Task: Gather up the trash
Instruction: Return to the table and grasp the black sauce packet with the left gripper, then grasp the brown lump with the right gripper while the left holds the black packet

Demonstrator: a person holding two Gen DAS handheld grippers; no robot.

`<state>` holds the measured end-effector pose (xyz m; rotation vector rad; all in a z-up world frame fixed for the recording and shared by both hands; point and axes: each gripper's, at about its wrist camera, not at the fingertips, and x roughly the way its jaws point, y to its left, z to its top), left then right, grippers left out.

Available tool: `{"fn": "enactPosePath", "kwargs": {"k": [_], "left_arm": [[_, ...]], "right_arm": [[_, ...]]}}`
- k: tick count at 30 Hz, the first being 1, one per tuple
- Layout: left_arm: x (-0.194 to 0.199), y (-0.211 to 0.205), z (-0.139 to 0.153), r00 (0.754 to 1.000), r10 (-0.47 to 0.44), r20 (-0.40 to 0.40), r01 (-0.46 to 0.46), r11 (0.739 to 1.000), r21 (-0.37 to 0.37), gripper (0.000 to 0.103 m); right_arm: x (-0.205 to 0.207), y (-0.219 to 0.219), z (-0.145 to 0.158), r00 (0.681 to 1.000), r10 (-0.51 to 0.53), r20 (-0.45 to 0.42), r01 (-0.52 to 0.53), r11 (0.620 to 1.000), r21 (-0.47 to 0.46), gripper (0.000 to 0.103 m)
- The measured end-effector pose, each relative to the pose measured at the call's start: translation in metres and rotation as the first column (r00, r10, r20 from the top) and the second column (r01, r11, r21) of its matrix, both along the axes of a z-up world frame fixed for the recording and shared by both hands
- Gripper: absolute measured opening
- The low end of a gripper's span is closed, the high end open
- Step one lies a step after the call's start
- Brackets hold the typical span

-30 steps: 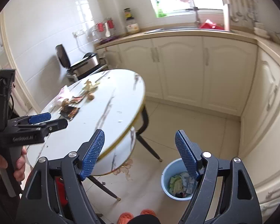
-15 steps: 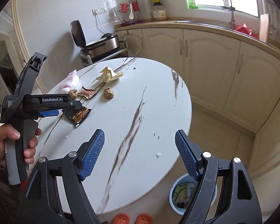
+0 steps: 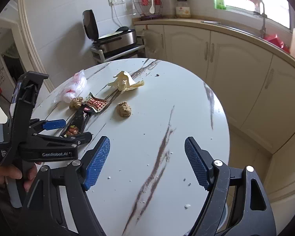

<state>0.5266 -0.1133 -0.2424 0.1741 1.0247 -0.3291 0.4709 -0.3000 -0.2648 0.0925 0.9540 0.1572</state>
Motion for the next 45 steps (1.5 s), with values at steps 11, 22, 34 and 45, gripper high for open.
{"fn": "enactPosePath", "kwargs": {"k": [11,22,34,45], "left_arm": [[-0.001,0.024,0.010,0.999,-0.031,0.021,0.032,0.996,-0.082,0.056],[0.008,0.029,0.009,0.997,-0.058,0.056,0.065,0.990,-0.122,0.019],[-0.010,0.036,0.016,0.996,-0.092,0.022,0.094,0.983,-0.157,0.001],[-0.001,0.006,0.014,0.993,-0.097,0.073,0.100,0.994,-0.038,0.021]], "right_arm": [[0.052,0.044,-0.028,0.994,0.082,-0.075,-0.085,0.996,-0.038,0.076],[0.080,0.053,-0.047,0.988,0.117,-0.100,-0.125,0.989,-0.083,0.076],[0.079,0.063,-0.050,0.971,0.211,-0.117,-0.222,0.970,-0.096,0.019],[0.041,0.037,-0.032,0.978,0.195,-0.080,-0.192,0.981,0.034,0.019]]}}
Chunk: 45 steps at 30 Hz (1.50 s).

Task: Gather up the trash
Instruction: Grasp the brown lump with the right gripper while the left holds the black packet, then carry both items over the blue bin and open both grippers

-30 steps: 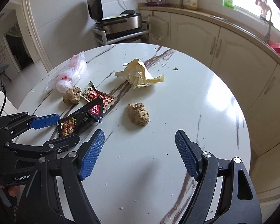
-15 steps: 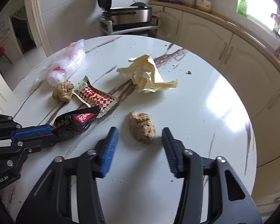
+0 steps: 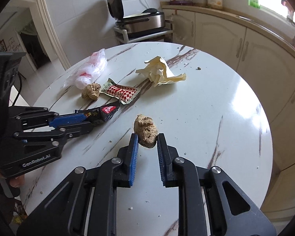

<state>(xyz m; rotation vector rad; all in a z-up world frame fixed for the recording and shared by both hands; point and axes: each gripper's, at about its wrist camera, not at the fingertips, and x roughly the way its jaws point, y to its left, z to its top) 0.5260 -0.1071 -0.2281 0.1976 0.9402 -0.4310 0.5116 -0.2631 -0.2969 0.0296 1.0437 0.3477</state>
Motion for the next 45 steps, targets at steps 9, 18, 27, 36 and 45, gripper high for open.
{"fn": "enactPosePath", "kwargs": {"k": [9,18,27,36,45], "left_arm": [[0.000,-0.009,0.000,1.000,-0.001,0.010,0.001,1.000,-0.008,0.002],[-0.048,-0.017,0.032,0.999,-0.051,0.014,0.052,0.992,-0.114,0.001],[-0.116,-0.085,0.065,0.974,-0.224,0.035,0.227,0.962,-0.152,0.001],[-0.168,-0.191,0.059,0.911,-0.413,0.021,0.412,0.904,-0.116,0.001],[-0.163,-0.266,0.019,0.875,-0.481,-0.053,0.479,0.876,-0.054,0.001]], "right_arm": [[-0.014,-0.005,0.005,1.000,-0.007,0.011,0.006,0.998,0.064,0.019],[-0.056,-0.025,0.036,0.996,-0.048,0.078,0.036,0.988,0.147,0.019],[-0.140,-0.103,0.071,0.960,-0.226,0.164,0.199,0.966,0.167,0.019],[-0.213,-0.196,0.052,0.891,-0.434,0.130,0.413,0.896,0.163,0.019],[-0.234,-0.247,0.017,0.833,-0.548,0.071,0.534,0.832,0.151,0.038]]}}
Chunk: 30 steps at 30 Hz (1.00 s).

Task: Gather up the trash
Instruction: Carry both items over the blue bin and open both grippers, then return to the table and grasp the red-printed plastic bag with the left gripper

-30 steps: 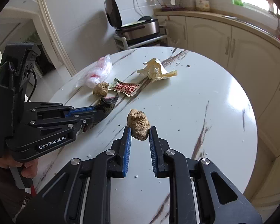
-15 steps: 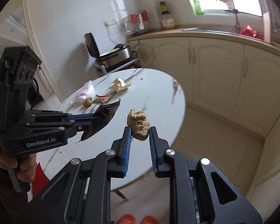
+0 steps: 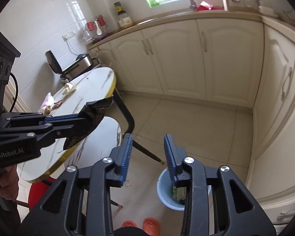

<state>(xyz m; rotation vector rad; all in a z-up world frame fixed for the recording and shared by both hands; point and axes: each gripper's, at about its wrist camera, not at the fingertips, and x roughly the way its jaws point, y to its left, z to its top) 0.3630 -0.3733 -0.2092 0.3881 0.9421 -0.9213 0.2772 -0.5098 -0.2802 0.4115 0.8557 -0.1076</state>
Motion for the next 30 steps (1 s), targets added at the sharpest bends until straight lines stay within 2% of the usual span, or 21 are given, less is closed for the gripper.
{"fn": "enactPosePath", "kwargs": {"k": [2,7,12,14,15,16,18,21,23,25,30], "left_arm": [[0.003,-0.015,-0.015,1.000,-0.009,-0.014,0.010,0.999,0.030,0.001],[0.014,-0.053,-0.053,0.997,-0.040,-0.069,0.047,0.994,0.097,0.001],[0.024,-0.078,-0.076,0.994,-0.045,-0.097,0.056,0.991,0.120,0.005],[0.025,-0.085,-0.078,0.994,-0.057,-0.088,0.067,0.990,0.121,0.013],[0.026,-0.087,-0.078,0.995,-0.057,-0.080,0.066,0.990,0.123,0.022],[0.028,-0.088,-0.078,0.996,-0.051,-0.070,0.059,0.990,0.126,0.036],[0.026,-0.083,-0.074,0.998,-0.031,-0.054,0.038,0.992,0.120,0.052],[0.026,-0.074,-0.064,0.999,-0.009,-0.037,0.013,0.995,0.102,0.055],[0.023,-0.060,-0.053,1.000,0.019,-0.016,-0.017,0.995,0.095,0.062],[0.019,-0.043,-0.041,0.999,0.045,0.024,-0.047,0.996,0.075,0.074],[0.017,0.009,-0.011,0.990,0.121,0.077,-0.122,0.992,0.012,0.088]], "right_arm": [[-0.006,-0.009,-0.007,1.000,-0.024,-0.013,0.024,1.000,0.009,0.046],[-0.027,-0.028,-0.017,0.994,-0.103,-0.044,0.103,0.995,-0.014,0.055],[-0.043,-0.047,-0.023,0.984,-0.163,-0.071,0.161,0.986,-0.031,0.056],[-0.047,-0.053,-0.022,0.981,-0.180,-0.074,0.178,0.983,-0.034,0.057],[-0.051,-0.054,-0.021,0.980,-0.187,-0.070,0.186,0.982,-0.032,0.057],[-0.052,-0.055,-0.020,0.979,-0.192,-0.068,0.190,0.981,-0.034,0.057],[-0.052,-0.055,-0.017,0.978,-0.196,-0.065,0.194,0.980,-0.036,0.057],[-0.052,-0.051,-0.010,0.981,-0.188,-0.055,0.186,0.982,-0.041,0.057],[-0.051,-0.045,-0.003,0.983,-0.177,-0.042,0.175,0.984,-0.045,0.060],[-0.050,-0.035,0.006,0.987,-0.161,-0.027,0.160,0.986,-0.053,0.062],[-0.041,0.001,0.038,0.994,-0.106,0.019,0.107,0.991,-0.082,0.069]]}}
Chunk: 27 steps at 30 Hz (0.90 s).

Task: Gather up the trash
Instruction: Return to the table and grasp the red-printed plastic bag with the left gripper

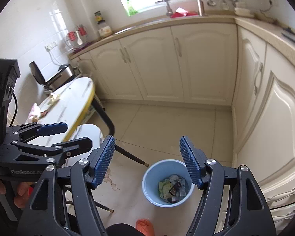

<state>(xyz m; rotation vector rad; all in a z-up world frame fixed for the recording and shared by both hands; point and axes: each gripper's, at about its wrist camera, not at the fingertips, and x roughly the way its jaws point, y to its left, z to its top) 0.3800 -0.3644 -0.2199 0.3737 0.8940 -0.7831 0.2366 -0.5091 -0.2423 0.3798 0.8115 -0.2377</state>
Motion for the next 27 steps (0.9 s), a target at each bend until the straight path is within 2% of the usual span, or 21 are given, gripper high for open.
{"fn": "enactPosePath", "kwargs": {"k": [2,8,12,16,19,23,25,27], "left_arm": [[0.003,0.023,0.010,0.999,0.042,0.027,-0.042,0.999,-0.007,0.089],[0.011,0.107,0.024,0.983,0.169,0.074,-0.166,0.985,-0.049,0.094],[0.027,0.164,0.031,0.958,0.270,0.099,-0.266,0.963,-0.051,0.094],[0.057,0.223,0.036,0.923,0.370,0.108,-0.366,0.929,-0.059,0.094],[0.090,0.259,0.035,0.882,0.456,0.122,-0.452,0.890,-0.063,0.097],[0.154,0.291,0.022,0.830,0.552,0.074,-0.552,0.833,-0.031,0.098],[0.185,0.298,0.014,0.825,0.563,0.049,-0.563,0.827,-0.008,0.098],[0.214,0.303,0.006,0.805,0.593,0.011,-0.593,0.805,-0.002,0.098]], "right_arm": [[0.005,0.018,0.012,0.999,0.023,0.023,-0.023,1.000,-0.013,0.078],[0.040,0.079,0.034,0.991,0.129,0.036,-0.127,0.991,-0.052,0.083],[0.072,0.119,0.041,0.978,0.205,0.029,-0.202,0.976,-0.077,0.090],[0.115,0.156,0.041,0.960,0.281,0.000,-0.280,0.956,-0.094,0.090],[0.152,0.178,0.034,0.941,0.338,-0.021,-0.338,0.938,-0.077,0.090],[0.208,0.199,0.020,0.923,0.381,-0.062,-0.385,0.920,-0.070,0.090],[0.234,0.205,0.012,0.917,0.390,-0.089,-0.396,0.916,-0.066,0.090],[0.256,0.210,0.006,0.910,0.405,-0.093,-0.411,0.909,-0.064,0.090]]}}
